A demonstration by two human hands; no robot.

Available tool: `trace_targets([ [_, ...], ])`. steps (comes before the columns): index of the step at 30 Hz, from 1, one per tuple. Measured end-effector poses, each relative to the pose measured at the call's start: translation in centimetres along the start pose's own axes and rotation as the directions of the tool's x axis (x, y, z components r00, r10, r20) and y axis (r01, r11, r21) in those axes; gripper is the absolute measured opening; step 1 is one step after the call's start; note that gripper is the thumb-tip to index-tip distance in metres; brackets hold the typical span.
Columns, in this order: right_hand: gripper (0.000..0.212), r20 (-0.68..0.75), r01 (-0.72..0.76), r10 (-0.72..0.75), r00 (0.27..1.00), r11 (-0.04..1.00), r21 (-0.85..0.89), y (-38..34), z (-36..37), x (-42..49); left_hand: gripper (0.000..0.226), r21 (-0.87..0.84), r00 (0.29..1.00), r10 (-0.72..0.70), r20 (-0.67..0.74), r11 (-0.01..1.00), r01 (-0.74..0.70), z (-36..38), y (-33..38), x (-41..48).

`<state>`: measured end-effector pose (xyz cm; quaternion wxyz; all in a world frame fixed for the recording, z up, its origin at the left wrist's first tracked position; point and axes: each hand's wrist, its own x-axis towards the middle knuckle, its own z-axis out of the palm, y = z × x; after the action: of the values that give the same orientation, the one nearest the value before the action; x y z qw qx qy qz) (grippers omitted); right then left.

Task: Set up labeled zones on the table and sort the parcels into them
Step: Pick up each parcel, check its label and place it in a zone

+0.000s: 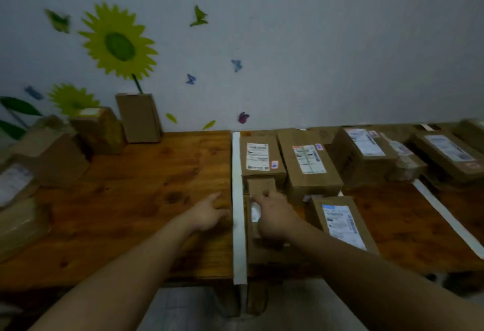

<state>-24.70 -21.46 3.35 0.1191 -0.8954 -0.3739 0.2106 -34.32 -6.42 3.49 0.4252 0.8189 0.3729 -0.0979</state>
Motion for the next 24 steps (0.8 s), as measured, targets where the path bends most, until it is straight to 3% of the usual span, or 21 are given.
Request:
trace_targets([
  [4,0.049,-0.022,0.157,-0.160,0.987,0.984,-0.086,-5.1,-1.6,2.4,0.066,0.045,0.993,-0.010,-0.115,0.999,0.016,-6.9,-2.9,-1.7],
  [8,0.051,0.029,0.241,-0.240,0.970,0.970,-0.038,-11.9,-1.8,5.2,0.065,0.060,0.967,-0.023,-0.254,0.997,0.039,-14.3,-7.4,-3.6],
  [18,0.051,0.009,0.261,-0.261,0.965,0.964,-0.054,-32.0,0.4,10.6,0.072,0.016,0.910,-0.118,-0.397,0.991,0.136,-31.7,-21.9,-8.0],
  [24,0.054,0.013,0.309,-0.309,0.951,0.947,-0.087,-40.8,1.9,12.3,0.058,-0.035,0.880,-0.142,-0.454,0.989,0.141,-38.1,-26.8,-9.3],
])
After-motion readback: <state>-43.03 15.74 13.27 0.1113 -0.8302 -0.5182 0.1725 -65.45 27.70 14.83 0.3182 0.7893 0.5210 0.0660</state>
